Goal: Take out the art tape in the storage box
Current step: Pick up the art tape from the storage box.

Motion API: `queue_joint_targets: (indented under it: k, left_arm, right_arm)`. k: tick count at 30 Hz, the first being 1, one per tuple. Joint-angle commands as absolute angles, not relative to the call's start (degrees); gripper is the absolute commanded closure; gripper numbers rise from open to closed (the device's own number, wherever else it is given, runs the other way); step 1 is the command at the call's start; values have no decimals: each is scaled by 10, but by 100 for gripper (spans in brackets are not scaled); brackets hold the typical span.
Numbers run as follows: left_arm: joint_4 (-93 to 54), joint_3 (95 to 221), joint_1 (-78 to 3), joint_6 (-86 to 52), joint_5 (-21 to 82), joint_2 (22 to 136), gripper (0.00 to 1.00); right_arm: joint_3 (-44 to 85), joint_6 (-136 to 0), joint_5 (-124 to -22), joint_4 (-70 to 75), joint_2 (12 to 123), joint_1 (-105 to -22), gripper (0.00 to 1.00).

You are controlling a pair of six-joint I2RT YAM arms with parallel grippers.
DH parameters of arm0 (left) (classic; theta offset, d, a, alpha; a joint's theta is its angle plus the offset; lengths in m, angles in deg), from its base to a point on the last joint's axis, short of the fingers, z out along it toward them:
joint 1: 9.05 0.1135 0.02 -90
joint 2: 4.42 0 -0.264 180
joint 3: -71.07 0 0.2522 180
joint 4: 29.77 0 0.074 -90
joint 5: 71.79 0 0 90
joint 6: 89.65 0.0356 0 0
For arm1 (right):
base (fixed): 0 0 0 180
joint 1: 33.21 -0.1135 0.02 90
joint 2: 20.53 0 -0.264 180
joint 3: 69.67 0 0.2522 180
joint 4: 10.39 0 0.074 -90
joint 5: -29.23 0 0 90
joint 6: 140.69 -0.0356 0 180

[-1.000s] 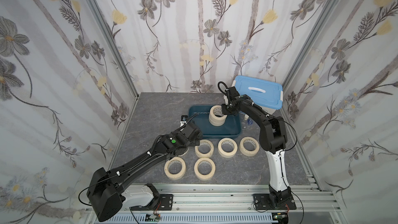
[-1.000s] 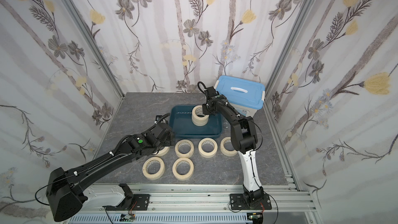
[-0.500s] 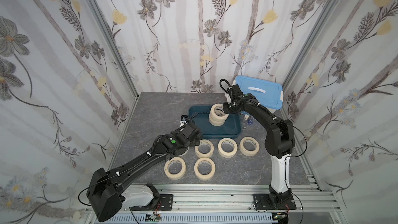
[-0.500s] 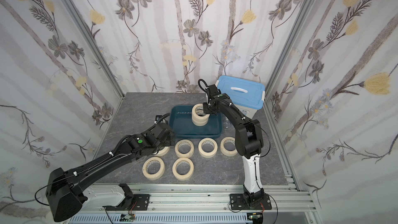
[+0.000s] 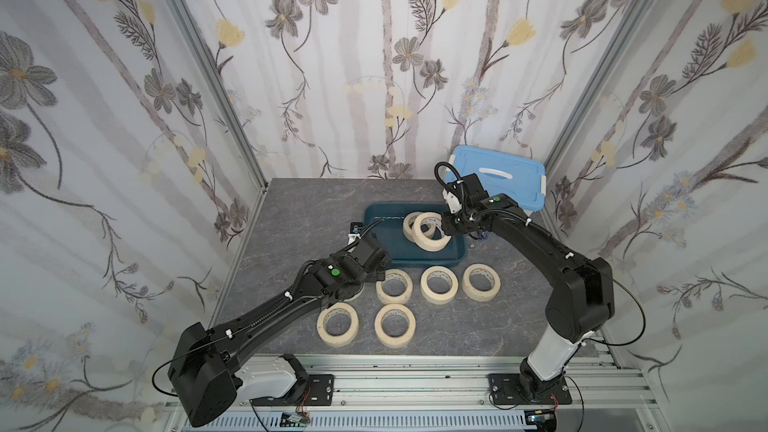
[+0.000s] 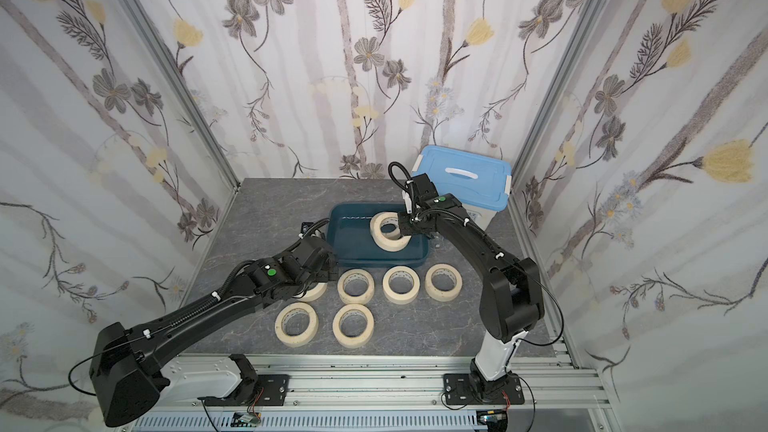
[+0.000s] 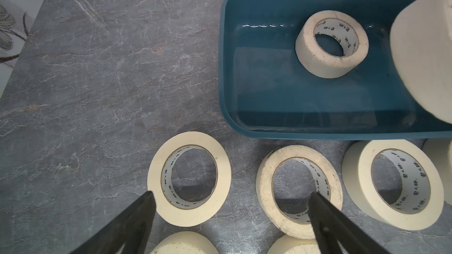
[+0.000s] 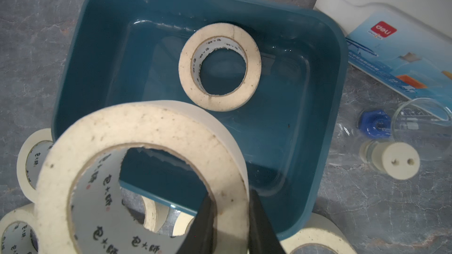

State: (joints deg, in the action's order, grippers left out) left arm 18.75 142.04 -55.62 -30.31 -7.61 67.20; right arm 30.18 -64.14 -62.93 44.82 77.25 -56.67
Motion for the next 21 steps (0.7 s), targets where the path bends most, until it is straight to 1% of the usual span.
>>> queue_joint_targets:
  k: [1,14,21]
  left_arm:
    - [172,1421,-556,-293,-89,670,0]
    - [143,1425,-554,-255,-108,671,0]
    - [127,1425,-549,-238,-109,672,0]
  right_arm:
    - [258,-650,-634,444,731,-568,81]
    - [68,-696,-640,449,561,-593,81]
    - [2,-722,-647,471,516,-612,81]
